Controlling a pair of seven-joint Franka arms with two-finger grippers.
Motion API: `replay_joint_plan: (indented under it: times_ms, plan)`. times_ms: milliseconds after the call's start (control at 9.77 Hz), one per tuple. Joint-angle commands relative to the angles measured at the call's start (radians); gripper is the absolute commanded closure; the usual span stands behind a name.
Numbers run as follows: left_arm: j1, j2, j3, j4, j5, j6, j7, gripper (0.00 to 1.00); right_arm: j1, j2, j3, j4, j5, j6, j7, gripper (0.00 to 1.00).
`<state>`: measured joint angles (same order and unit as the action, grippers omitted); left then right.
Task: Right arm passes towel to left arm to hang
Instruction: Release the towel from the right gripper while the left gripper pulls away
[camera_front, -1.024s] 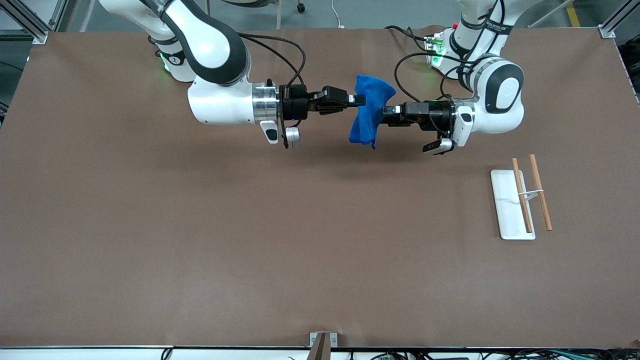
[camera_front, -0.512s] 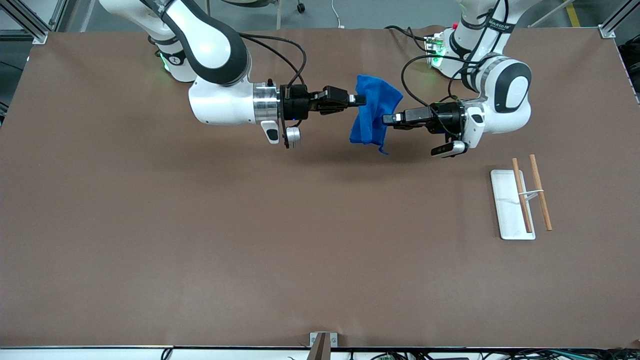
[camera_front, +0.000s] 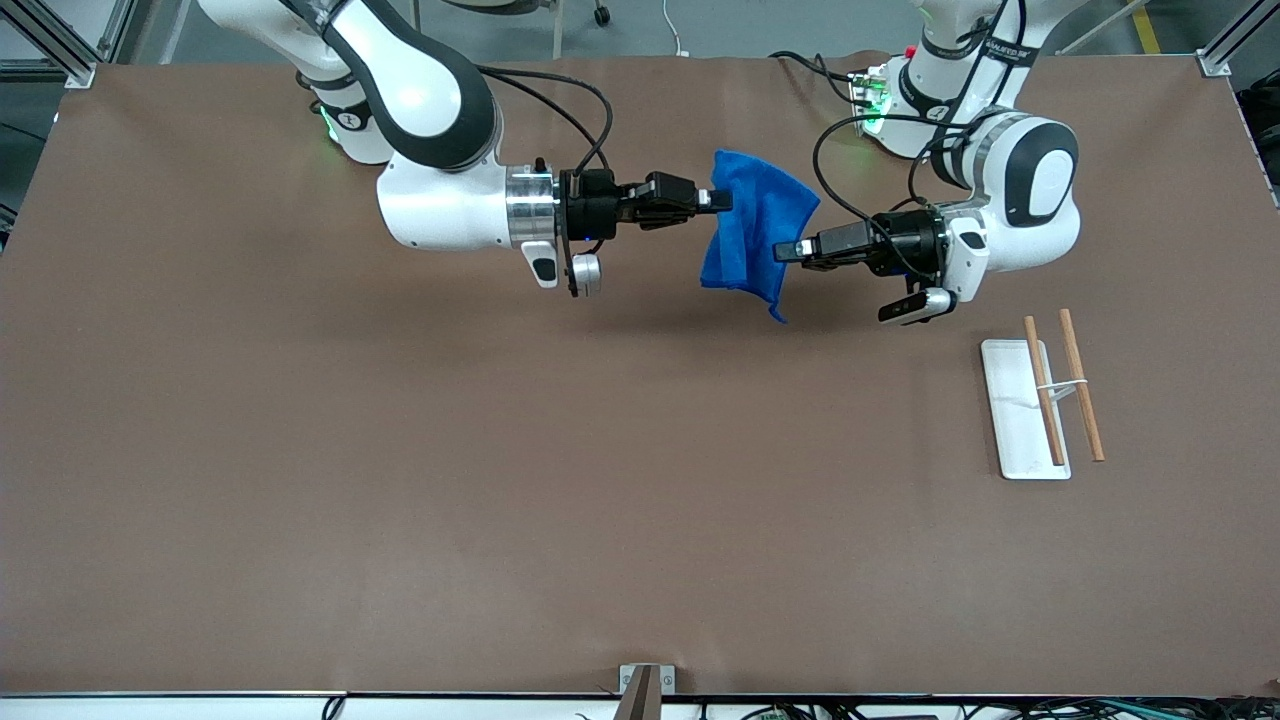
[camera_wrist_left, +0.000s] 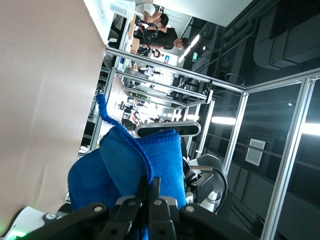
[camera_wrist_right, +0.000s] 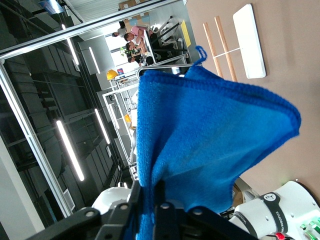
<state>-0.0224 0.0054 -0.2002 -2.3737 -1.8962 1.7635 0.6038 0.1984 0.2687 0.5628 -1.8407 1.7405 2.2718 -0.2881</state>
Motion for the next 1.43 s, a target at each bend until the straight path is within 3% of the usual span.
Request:
replay_joint_plan:
  times_ms: [0,205,409,717,1024,1331]
  plan:
    - [0.005,0.005,0.014,0.013,0.118,0.037,0.013,1.00,-0.043,-0.008,0.002,-0.003,-0.103,0.005,0.018,0.00]
    - [0.013,-0.018,0.069,0.043,0.257,0.044,0.005,1.00,-0.133,-0.026,0.002,0.004,-0.566,-0.030,0.264,0.00]
    - [0.012,-0.045,0.160,0.140,0.582,0.086,-0.024,1.00,-0.203,-0.087,-0.044,0.012,-0.903,-0.196,0.384,0.00]
    - [0.013,-0.016,0.336,0.269,0.889,0.085,-0.021,1.00,-0.206,-0.164,-0.202,0.005,-1.349,-0.212,0.406,0.00]
    - [0.013,0.092,0.462,0.362,1.000,0.109,-0.028,1.00,-0.203,-0.204,-0.360,0.014,-1.567,-0.277,0.406,0.00]
    - [0.019,0.157,0.638,0.386,1.005,0.183,-0.013,1.00,-0.205,-0.272,-0.483,0.040,-1.732,-0.346,0.391,0.00]
